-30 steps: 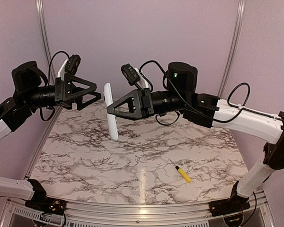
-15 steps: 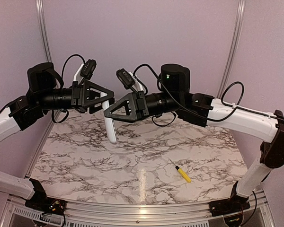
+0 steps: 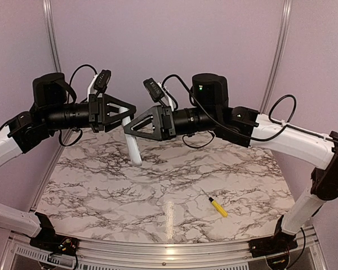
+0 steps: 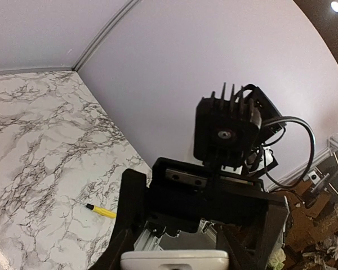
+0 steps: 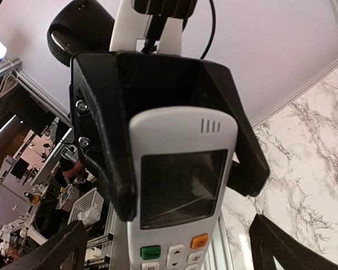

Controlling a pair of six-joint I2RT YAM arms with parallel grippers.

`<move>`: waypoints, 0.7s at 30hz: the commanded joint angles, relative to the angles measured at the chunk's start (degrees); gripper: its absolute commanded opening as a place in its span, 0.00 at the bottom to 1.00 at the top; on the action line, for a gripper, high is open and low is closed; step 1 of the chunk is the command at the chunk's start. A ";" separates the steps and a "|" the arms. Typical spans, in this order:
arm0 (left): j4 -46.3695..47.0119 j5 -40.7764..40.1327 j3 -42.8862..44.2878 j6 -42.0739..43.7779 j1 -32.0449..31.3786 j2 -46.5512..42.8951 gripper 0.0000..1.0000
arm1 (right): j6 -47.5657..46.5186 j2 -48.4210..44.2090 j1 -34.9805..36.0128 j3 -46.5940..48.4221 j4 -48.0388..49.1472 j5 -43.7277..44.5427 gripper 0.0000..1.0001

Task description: Unload the batteries from the remote control

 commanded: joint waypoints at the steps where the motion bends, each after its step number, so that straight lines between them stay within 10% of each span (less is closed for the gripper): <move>1: -8.08 -16.47 3.46 -4.74 0.06 -1.96 0.01 | -6.04 -4.24 -0.78 1.86 -5.86 11.66 0.99; 21: -5.67 -35.51 1.93 -31.71 0.59 -1.40 0.00 | -15.99 -6.35 7.28 -5.63 1.04 37.57 0.95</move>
